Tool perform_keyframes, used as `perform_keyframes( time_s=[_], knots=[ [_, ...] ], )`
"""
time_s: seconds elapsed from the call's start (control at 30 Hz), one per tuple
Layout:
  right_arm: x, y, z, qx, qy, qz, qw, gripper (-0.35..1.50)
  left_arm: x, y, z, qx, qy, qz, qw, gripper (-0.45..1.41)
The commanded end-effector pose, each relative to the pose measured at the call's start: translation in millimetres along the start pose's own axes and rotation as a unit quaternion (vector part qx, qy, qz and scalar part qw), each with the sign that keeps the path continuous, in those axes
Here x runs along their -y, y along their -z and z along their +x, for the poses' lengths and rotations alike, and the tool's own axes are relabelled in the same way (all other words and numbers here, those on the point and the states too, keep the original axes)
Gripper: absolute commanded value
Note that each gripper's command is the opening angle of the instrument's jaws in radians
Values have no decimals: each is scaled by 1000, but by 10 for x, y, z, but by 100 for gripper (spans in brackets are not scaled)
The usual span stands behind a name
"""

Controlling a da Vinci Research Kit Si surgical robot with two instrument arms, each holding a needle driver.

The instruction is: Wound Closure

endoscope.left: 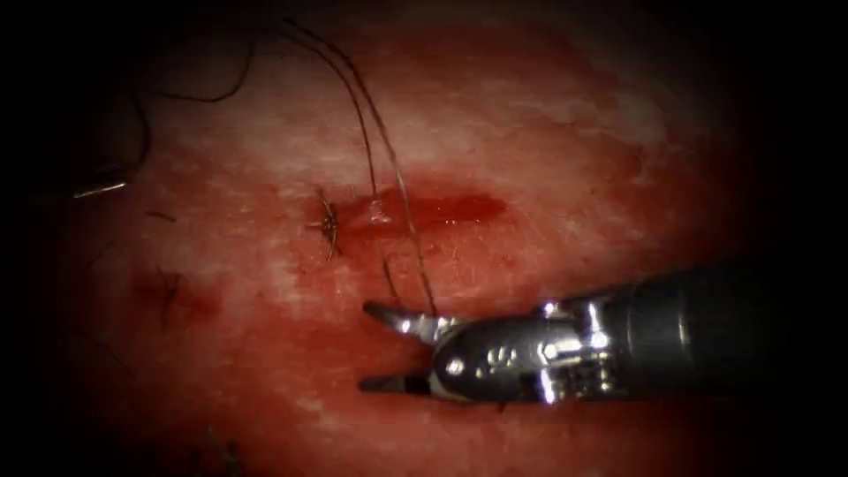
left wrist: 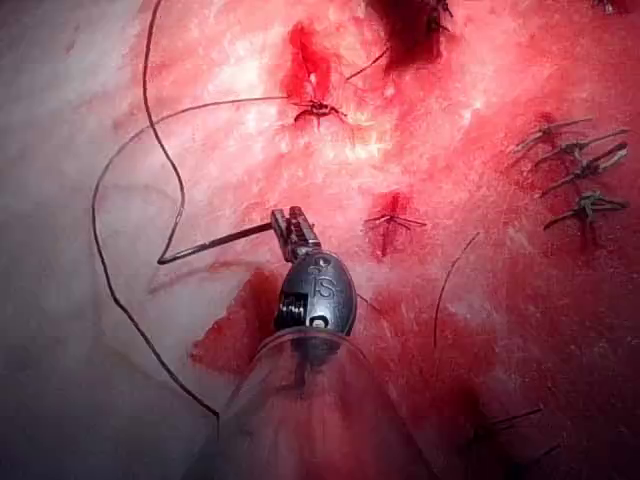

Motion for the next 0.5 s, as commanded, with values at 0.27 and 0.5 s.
perform_keyframes(
  time_s=[0.27,0.5],
  knots=[
    [-7,-13,-81,2,6,-6,1000,140,-7,-3,-10,2,-1,-3,1000,-45],
    [-11,41,-33,-103,-28,-6,994,132,-8,-3,-12,4,2,-3,1000,-45]
  ],
)
